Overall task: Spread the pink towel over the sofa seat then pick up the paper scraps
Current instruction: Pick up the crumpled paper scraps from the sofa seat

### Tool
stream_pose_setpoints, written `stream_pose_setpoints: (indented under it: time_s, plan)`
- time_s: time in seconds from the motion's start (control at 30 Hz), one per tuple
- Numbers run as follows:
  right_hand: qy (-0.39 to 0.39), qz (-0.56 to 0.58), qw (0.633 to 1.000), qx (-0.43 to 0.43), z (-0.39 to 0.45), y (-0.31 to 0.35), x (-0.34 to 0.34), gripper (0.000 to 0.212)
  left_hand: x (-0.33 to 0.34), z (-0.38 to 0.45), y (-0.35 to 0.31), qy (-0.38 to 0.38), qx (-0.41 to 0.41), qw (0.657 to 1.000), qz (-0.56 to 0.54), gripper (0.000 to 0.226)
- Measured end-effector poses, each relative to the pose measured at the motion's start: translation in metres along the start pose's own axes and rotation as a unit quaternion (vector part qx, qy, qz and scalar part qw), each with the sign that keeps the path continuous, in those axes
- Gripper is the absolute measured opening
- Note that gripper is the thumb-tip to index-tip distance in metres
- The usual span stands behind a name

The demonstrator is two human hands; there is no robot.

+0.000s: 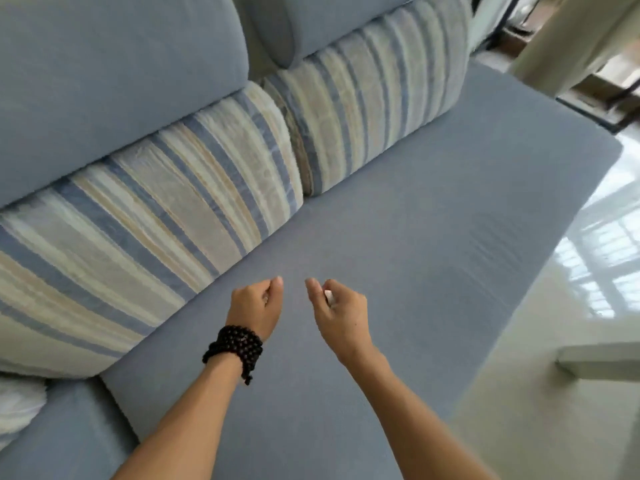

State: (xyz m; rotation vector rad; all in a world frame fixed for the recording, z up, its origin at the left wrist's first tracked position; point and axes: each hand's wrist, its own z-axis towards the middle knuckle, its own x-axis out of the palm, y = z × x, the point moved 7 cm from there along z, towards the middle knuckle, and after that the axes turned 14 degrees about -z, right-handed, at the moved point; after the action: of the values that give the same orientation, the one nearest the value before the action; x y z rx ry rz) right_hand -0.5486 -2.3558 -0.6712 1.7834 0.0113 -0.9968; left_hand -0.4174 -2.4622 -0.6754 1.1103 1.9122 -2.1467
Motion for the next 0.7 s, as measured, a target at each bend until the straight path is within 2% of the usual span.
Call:
stream_pose_setpoints:
  time_s: [0.1, 0.23, 0.3, 0.5, 0.6, 0.7]
  plan:
    - [-0.062, 0.041, 0.997, 0.023, -0.011, 0.001, -0.075, 0.058, 0.027, 0.009, -0.079, 0.039, 0.049, 0.998, -0.015, 0.056]
    - [-0.16, 0.03, 0.984, 0.076, -0.048, -0.021, -0.168, 0.061, 0.079, -0.023, -0.172, 0.097, 0.106, 0.988, -0.064, 0.054]
    - [-0.212, 0.057, 0.967, 0.131, -0.08, -0.042, -0.213, 0.063, 0.109, -0.056, -0.218, 0.131, 0.114, 0.979, -0.102, 0.051]
    - [-0.36, 0.072, 0.902, 0.227, -0.21, -0.089, -0.338, 0.064, 0.197, -0.18, -0.338, 0.214, 0.139, 0.951, -0.178, 0.047]
    - [-0.429, 0.088, 0.856, 0.275, -0.308, -0.125, -0.384, 0.057, 0.237, -0.265, -0.383, 0.261, 0.16, 0.935, -0.178, 0.048]
    - [-0.46, 0.087, 0.826, 0.315, -0.403, -0.157, -0.409, 0.045, 0.272, -0.35, -0.403, 0.336, 0.164, 0.906, -0.199, 0.04]
